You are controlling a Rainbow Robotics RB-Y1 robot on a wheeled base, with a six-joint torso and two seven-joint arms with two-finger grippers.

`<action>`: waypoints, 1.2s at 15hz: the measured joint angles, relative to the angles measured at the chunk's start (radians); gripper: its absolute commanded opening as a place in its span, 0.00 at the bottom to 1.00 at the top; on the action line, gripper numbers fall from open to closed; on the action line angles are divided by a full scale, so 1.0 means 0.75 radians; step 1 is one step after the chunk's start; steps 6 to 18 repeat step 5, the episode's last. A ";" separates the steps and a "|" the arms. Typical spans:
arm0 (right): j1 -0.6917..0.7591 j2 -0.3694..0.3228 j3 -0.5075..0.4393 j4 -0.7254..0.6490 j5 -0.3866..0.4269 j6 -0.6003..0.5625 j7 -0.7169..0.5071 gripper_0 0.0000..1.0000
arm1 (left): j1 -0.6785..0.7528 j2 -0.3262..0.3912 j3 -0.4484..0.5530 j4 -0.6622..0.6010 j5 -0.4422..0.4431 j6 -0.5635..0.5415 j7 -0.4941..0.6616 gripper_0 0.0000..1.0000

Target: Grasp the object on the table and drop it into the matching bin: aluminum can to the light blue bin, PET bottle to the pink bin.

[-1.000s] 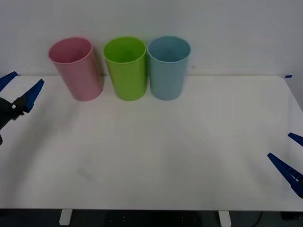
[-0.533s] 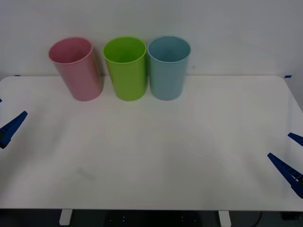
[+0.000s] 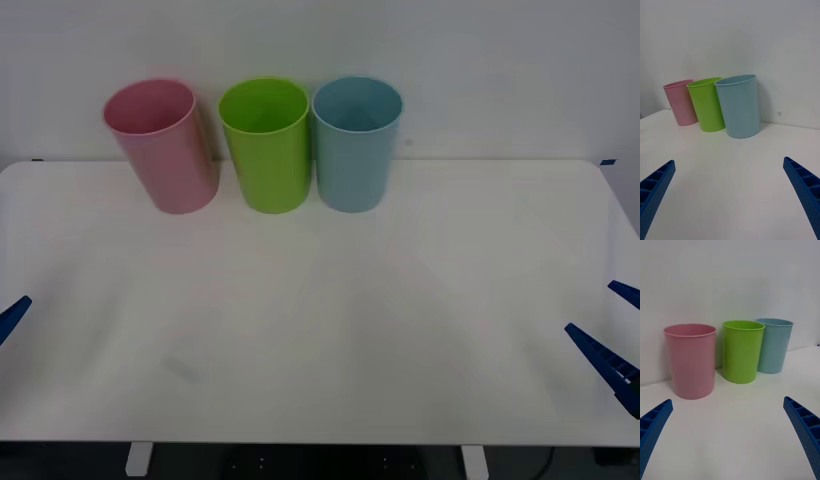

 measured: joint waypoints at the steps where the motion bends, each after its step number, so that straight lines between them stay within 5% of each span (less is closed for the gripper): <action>1: 0.000 0.000 0.000 0.000 0.000 0.000 0.000 1.00 | 0.008 0.000 0.001 -0.002 0.005 -0.004 -0.003 1.00; 18: 0.000 0.000 0.000 0.000 0.000 0.000 0.000 1.00 | 0.015 -0.001 -0.006 -0.002 0.010 -0.018 -0.005 1.00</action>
